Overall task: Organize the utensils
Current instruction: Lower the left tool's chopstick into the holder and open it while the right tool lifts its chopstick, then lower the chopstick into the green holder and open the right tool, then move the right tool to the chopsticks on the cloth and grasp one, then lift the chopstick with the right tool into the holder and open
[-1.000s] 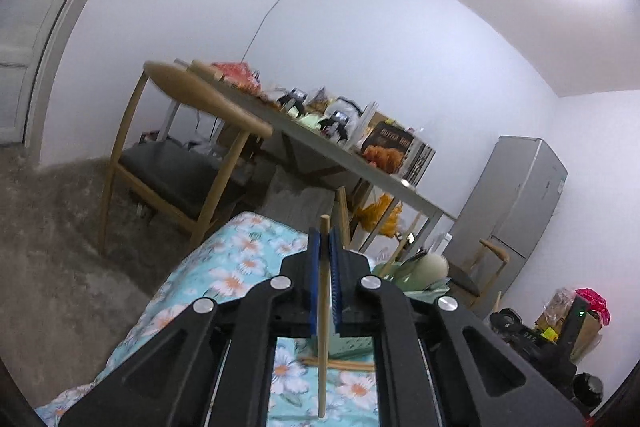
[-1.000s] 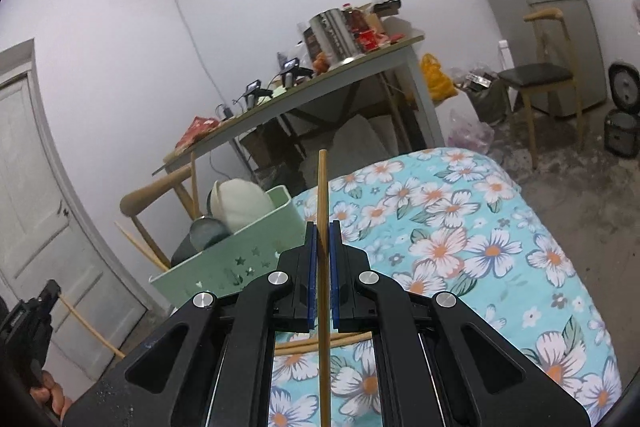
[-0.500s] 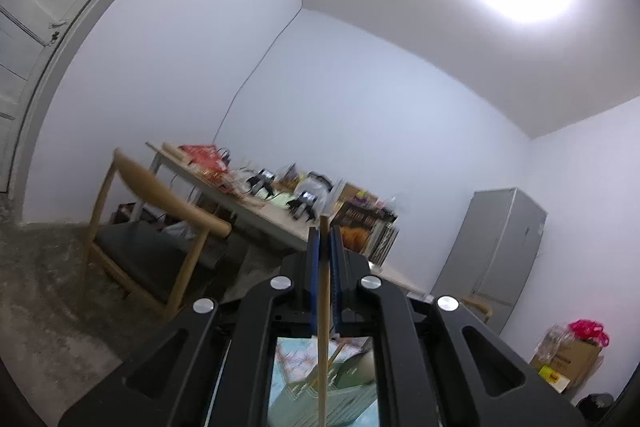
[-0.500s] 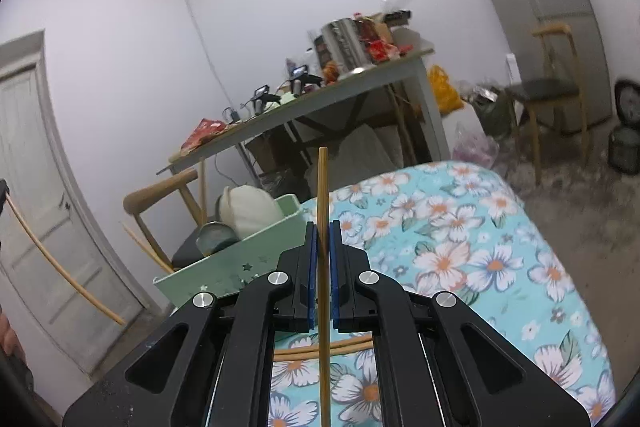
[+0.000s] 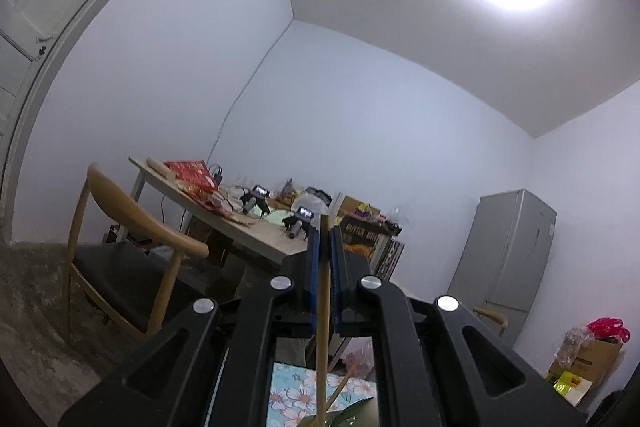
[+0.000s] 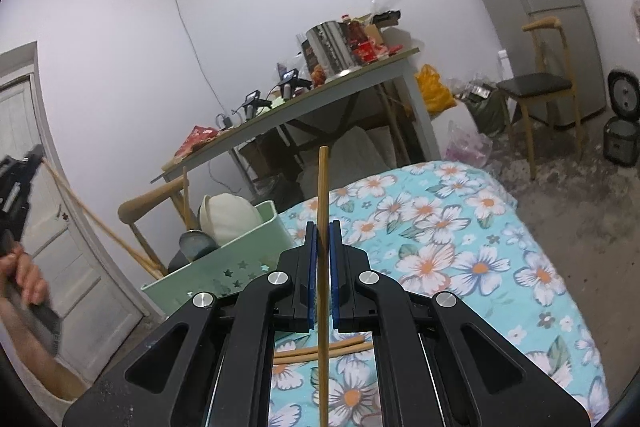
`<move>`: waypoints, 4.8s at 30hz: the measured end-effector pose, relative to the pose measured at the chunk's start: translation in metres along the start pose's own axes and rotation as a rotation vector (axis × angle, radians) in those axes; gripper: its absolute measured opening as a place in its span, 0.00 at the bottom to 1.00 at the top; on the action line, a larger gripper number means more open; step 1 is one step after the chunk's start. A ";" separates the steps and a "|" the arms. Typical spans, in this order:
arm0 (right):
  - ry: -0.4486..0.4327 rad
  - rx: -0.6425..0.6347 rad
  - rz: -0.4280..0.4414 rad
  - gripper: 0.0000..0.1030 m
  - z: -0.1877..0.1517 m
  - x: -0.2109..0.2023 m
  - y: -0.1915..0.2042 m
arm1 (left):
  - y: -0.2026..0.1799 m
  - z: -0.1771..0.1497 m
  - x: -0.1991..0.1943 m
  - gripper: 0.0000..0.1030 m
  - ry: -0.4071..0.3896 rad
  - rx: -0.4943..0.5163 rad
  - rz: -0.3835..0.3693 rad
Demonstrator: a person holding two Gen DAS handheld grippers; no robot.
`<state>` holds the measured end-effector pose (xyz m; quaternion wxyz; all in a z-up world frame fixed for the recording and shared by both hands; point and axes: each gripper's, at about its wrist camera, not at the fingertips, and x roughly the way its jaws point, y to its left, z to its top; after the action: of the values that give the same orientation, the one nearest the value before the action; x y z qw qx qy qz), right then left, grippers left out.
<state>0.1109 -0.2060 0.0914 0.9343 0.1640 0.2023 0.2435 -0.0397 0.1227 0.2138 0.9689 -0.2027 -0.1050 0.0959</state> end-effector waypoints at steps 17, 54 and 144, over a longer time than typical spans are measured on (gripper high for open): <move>0.011 -0.033 0.012 0.04 -0.003 -0.001 0.006 | -0.012 -0.028 0.013 0.45 0.091 0.028 -0.045; -0.079 -0.020 0.167 0.06 0.012 -0.035 0.075 | 0.173 -0.095 -0.069 0.45 0.433 -0.389 0.253; -0.164 0.046 0.236 0.04 0.096 0.046 0.144 | 0.208 -0.093 -0.058 0.45 0.512 -0.284 0.358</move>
<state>0.1357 -0.0824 0.2186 0.9086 0.2272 0.1103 0.3326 -0.1031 0.2622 0.0352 0.8937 -0.3682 0.1665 0.1950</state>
